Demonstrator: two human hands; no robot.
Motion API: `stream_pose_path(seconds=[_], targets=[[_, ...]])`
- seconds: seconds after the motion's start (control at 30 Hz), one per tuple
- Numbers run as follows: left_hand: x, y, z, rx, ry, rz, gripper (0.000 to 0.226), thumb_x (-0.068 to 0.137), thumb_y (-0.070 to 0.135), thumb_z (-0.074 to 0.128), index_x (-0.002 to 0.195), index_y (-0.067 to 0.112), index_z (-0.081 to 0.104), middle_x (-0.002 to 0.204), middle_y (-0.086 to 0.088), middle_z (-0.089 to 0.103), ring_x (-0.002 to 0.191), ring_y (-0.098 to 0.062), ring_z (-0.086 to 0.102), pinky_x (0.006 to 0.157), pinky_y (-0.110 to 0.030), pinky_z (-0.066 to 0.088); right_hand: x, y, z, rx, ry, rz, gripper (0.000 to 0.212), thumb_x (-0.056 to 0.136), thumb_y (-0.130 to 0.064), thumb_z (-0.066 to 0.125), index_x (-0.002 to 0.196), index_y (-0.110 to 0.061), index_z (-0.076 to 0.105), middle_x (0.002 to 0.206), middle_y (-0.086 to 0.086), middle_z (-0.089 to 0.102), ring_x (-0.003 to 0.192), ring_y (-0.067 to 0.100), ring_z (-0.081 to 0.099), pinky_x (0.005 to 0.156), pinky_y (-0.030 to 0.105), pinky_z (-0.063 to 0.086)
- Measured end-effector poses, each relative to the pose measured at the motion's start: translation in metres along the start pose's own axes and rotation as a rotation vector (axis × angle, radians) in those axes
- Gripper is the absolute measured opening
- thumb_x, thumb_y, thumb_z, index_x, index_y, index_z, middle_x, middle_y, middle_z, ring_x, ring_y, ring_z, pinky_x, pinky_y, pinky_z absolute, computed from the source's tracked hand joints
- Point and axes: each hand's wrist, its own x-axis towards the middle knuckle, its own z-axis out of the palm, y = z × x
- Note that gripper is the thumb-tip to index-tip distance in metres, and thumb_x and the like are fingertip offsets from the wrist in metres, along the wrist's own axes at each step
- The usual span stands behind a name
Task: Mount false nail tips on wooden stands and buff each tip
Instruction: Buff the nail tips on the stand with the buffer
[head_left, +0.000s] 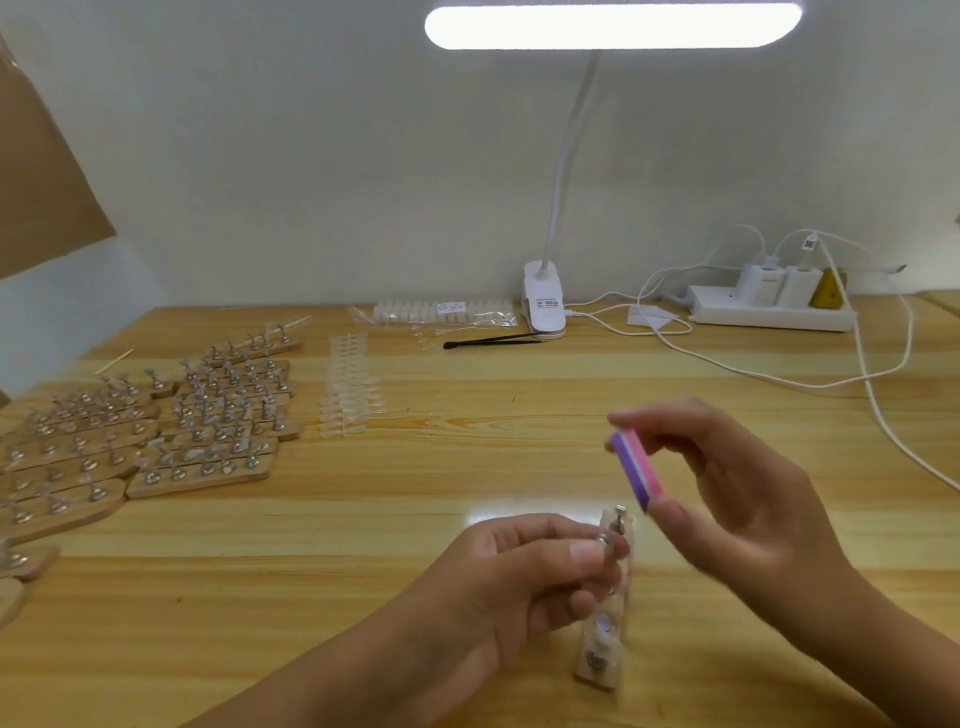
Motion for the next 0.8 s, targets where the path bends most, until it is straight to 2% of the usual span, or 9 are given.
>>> stream_pose_path(seconds=[0.1, 0.2, 0.3, 0.43, 0.5, 0.6, 0.73, 0.8], targets=[[0.0, 0.004, -0.002, -0.036, 0.043, 0.032, 0.03, 0.062, 0.028, 0.084, 0.086, 0.011, 0.078, 0.079, -0.002, 0.07, 0.069, -0.006, 0.062, 0.068, -0.015, 0.053, -0.005, -0.001, 0.006, -0.126, -0.098, -0.139, 0.043, 0.089, -0.047, 0.063, 0.119, -0.016, 0.063, 0.109, -0.002, 0.061, 0.102, 0.026, 0.061, 0.087, 0.038, 0.049], [-0.003, 0.003, 0.001, 0.054, 0.008, 0.052, 0.019, 0.068, 0.026, 0.077, 0.084, 0.017, 0.077, 0.08, 0.002, 0.071, 0.071, -0.005, 0.064, 0.071, -0.015, 0.052, 0.001, 0.002, 0.013, -0.169, -0.084, -0.099, 0.045, 0.087, -0.052, 0.062, 0.119, -0.021, 0.065, 0.108, -0.007, 0.062, 0.104, 0.02, 0.061, 0.088, 0.036, 0.05], [-0.002, 0.001, 0.003, 0.074, -0.018, 0.043, 0.019, 0.071, 0.023, 0.075, 0.088, 0.015, 0.077, 0.082, 0.002, 0.071, 0.072, -0.005, 0.064, 0.071, -0.014, 0.051, 0.005, 0.003, 0.008, -0.069, 0.0, 0.03, 0.041, 0.083, -0.044, 0.063, 0.119, -0.024, 0.065, 0.104, -0.007, 0.063, 0.102, 0.02, 0.06, 0.089, 0.039, 0.049], [0.001, 0.004, -0.002, -0.02, 0.01, 0.042, 0.032, 0.06, 0.033, 0.089, 0.082, 0.013, 0.078, 0.076, 0.001, 0.069, 0.066, -0.004, 0.062, 0.065, -0.013, 0.052, -0.005, -0.002, 0.007, -0.152, -0.083, -0.156, 0.045, 0.095, -0.052, 0.052, 0.119, -0.018, 0.067, 0.107, -0.004, 0.061, 0.099, 0.022, 0.061, 0.083, 0.036, 0.05], [0.0, 0.003, 0.0, 0.027, -0.026, 0.05, 0.024, 0.066, 0.032, 0.085, 0.083, 0.017, 0.077, 0.077, 0.004, 0.069, 0.069, -0.003, 0.062, 0.068, -0.014, 0.051, -0.003, 0.001, 0.013, -0.19, -0.103, -0.141, 0.043, 0.094, -0.05, 0.053, 0.123, -0.021, 0.066, 0.108, -0.009, 0.06, 0.101, 0.019, 0.061, 0.085, 0.032, 0.049], [-0.001, 0.001, 0.004, 0.047, -0.033, 0.027, 0.011, 0.072, 0.026, 0.075, 0.08, 0.019, 0.077, 0.075, 0.004, 0.068, 0.068, -0.003, 0.062, 0.068, -0.014, 0.05, 0.0, 0.005, 0.017, -0.133, -0.079, 0.017, 0.04, 0.088, -0.041, 0.056, 0.125, -0.026, 0.063, 0.108, -0.015, 0.061, 0.107, 0.016, 0.059, 0.088, 0.032, 0.049], [0.001, 0.005, -0.001, -0.018, 0.012, 0.028, 0.027, 0.064, 0.031, 0.085, 0.082, 0.013, 0.075, 0.075, 0.001, 0.067, 0.067, -0.005, 0.06, 0.065, -0.014, 0.052, -0.009, -0.005, 0.021, -0.122, -0.05, -0.166, 0.043, 0.097, -0.048, 0.048, 0.122, -0.018, 0.067, 0.107, -0.006, 0.061, 0.099, 0.02, 0.061, 0.081, 0.034, 0.049], [0.0, 0.005, -0.001, 0.012, 0.005, 0.034, 0.024, 0.069, 0.028, 0.079, 0.086, 0.012, 0.074, 0.077, 0.001, 0.067, 0.068, -0.005, 0.06, 0.067, -0.015, 0.052, -0.008, -0.004, 0.024, -0.117, -0.043, -0.154, 0.04, 0.094, -0.046, 0.053, 0.124, -0.022, 0.066, 0.106, -0.007, 0.061, 0.099, 0.02, 0.061, 0.082, 0.031, 0.049]])
